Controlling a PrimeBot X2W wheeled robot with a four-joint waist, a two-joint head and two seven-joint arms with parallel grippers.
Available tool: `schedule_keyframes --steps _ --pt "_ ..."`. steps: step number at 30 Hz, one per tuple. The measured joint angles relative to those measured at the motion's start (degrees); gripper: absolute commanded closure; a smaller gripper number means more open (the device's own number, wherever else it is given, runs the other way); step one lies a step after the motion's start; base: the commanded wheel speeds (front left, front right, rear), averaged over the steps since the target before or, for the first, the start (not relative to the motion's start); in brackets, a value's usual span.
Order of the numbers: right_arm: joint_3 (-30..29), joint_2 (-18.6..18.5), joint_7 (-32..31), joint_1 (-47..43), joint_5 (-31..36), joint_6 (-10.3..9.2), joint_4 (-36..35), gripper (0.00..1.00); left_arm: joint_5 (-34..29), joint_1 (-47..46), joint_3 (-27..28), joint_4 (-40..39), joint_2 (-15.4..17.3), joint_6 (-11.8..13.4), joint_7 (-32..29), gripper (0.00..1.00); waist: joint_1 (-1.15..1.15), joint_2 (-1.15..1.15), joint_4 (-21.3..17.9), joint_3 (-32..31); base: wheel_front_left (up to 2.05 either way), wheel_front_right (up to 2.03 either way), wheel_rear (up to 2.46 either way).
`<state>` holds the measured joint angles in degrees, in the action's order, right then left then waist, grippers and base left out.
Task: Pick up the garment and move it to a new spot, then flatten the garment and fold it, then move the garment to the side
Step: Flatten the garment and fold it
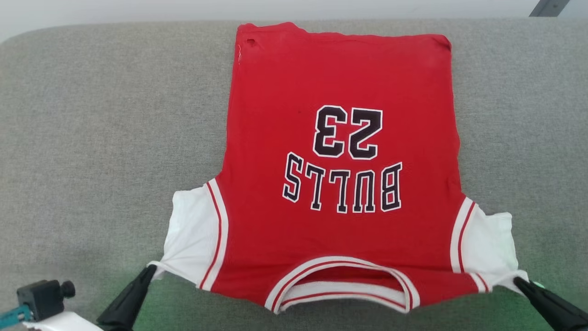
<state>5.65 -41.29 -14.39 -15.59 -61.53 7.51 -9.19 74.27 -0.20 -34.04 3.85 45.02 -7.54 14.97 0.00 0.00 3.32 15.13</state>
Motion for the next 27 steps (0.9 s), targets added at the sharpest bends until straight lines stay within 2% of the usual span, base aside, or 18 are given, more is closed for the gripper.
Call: schedule_keyframes --steps 4,6,12,16,21,22,23,24,27 --pt "-4.4 4.6 -4.8 -0.8 2.9 -0.01 -2.9 1.00 -1.4 0.8 -0.8 -0.7 -1.8 0.0 0.0 1.00 0.00 0.00 -0.2 0.0 0.00 0.00 0.00" --pt "-4.7 6.7 -7.7 -0.2 4.4 -0.01 -3.0 1.00 -2.2 0.2 -2.1 -0.3 -2.9 0.0 -0.1 1.00 0.00 0.00 -0.2 -0.1 0.00 0.00 0.00" --pt "-3.8 11.7 -14.3 4.9 11.0 -0.01 1.9 1.00 -2.6 -3.3 -5.5 2.2 -5.8 0.0 -1.3 1.00 0.00 0.00 -0.4 0.3 0.00 0.00 0.00" --pt "-2.7 14.7 -15.9 6.9 13.6 -0.01 5.0 1.00 -2.6 -4.5 -6.8 3.4 -6.2 0.0 -1.4 1.00 0.00 0.00 -0.4 0.7 0.00 0.00 0.00" --pt "-2.4 16.3 -15.9 7.9 15.3 -0.01 6.5 1.00 -2.4 -5.2 -7.7 4.2 -6.2 0.0 -1.3 1.00 0.00 0.00 -0.5 1.0 0.00 0.00 0.00" --pt "-2.3 16.4 -15.9 8.0 15.7 -0.01 6.4 0.78 -2.3 -5.2 -7.8 4.2 -6.1 0.0 -1.1 1.00 0.00 0.00 -0.5 1.0 0.00 0.00 0.00" --pt "-2.3 16.5 -15.8 8.0 16.1 -0.01 6.4 0.51 -2.2 -5.2 -7.9 4.3 -5.9 0.0 -1.0 1.00 0.00 0.00 -0.5 1.0 0.00 0.00 0.00" --pt "-2.4 16.6 -15.5 8.0 16.3 -0.01 6.2 0.00 -2.2 -5.2 -8.0 4.3 -5.9 0.0 -0.9 1.00 0.00 0.00 -0.6 0.9 0.00 0.00 0.00" --pt "-2.9 16.5 -15.6 8.0 16.8 -0.01 5.3 0.00 -2.2 -5.2 -8.2 4.1 -5.8 0.0 -0.8 1.00 0.00 0.00 -0.5 0.9 0.00 0.00 0.00"
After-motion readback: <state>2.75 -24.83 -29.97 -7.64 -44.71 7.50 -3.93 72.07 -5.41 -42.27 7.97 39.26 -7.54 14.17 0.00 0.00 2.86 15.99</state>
